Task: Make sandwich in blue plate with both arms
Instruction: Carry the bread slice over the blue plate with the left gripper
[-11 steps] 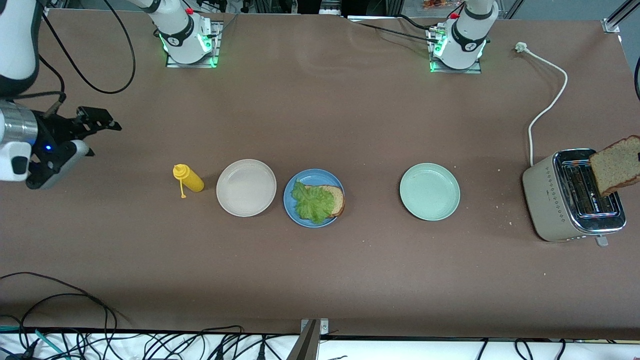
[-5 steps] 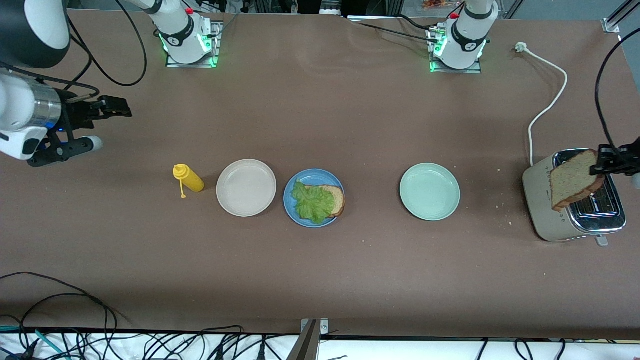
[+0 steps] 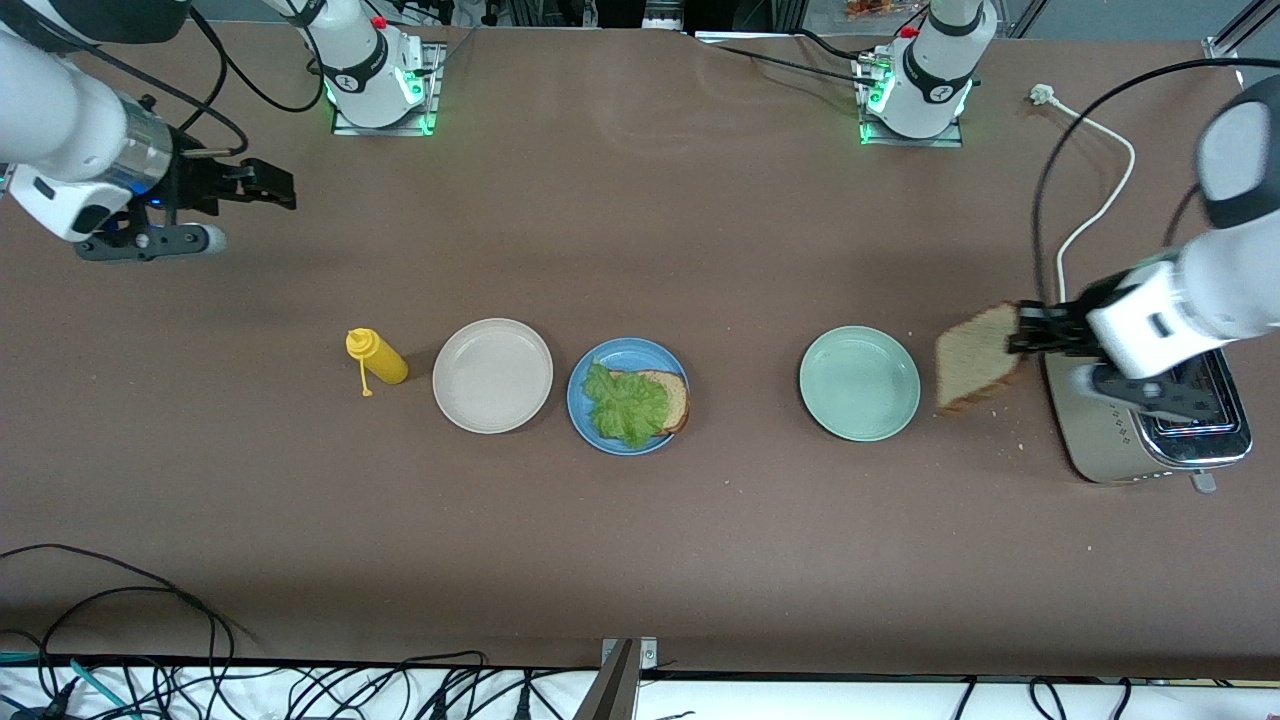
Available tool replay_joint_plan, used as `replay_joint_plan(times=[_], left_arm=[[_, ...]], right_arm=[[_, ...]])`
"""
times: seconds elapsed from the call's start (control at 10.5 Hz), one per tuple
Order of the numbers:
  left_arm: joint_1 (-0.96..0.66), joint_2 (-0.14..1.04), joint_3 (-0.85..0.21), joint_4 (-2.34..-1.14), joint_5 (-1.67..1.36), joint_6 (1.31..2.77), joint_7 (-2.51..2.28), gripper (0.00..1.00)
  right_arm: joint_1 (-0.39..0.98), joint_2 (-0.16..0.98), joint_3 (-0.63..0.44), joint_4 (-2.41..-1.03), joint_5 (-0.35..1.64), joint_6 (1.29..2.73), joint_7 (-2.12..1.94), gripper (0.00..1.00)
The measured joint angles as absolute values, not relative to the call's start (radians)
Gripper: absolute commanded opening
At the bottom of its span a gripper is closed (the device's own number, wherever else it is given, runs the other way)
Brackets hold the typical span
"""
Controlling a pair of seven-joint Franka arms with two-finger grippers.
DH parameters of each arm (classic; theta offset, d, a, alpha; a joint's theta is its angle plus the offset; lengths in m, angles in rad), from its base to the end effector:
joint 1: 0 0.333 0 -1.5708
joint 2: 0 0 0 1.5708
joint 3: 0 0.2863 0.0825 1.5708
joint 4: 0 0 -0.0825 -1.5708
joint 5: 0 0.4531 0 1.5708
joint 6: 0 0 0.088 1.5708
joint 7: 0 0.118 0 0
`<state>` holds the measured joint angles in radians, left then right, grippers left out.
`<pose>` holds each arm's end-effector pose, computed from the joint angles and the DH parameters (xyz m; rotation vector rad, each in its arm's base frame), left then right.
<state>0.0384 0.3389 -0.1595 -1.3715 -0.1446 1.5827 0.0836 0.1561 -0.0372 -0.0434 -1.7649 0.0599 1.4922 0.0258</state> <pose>0.6995 -0.0885 0.4707 2.9275 -0.2765 -0.1870 0.5857 0.0736 0.4978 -3.0717 -0.1303 0.3695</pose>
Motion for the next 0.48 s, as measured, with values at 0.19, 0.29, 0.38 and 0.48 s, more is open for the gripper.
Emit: replay_joint_plan(times=[0.19,0.29,0.38,0.48], left_arm=[[-0.049,0.367,-0.160,-1.401,-0.173,1.664,0.012,0.00],[-0.087,0.387,-0.160,-1.414,-0.209,1.705,-0.021,0.00],[-0.121,0.412,-0.160,-1.422,-0.262,1.735,-0.050,0.00],[-0.152,0.440,-0.160,-1.425,-0.311,1.758,-0.075,0.00]], right_arm=[[0.044,-0.065,-0.043,-1.825,0.060,1.584,-0.129,1.00],[0.004,-0.065,-0.057,-1.831,0.060,1.640,-0.163,1.00],[-0.012,-0.066,-0.075,-1.833,0.060,1.690,-0.183,1.00],[-0.012,-0.070,-0.083,-1.833,0.060,1.704,-0.190,1.00]])
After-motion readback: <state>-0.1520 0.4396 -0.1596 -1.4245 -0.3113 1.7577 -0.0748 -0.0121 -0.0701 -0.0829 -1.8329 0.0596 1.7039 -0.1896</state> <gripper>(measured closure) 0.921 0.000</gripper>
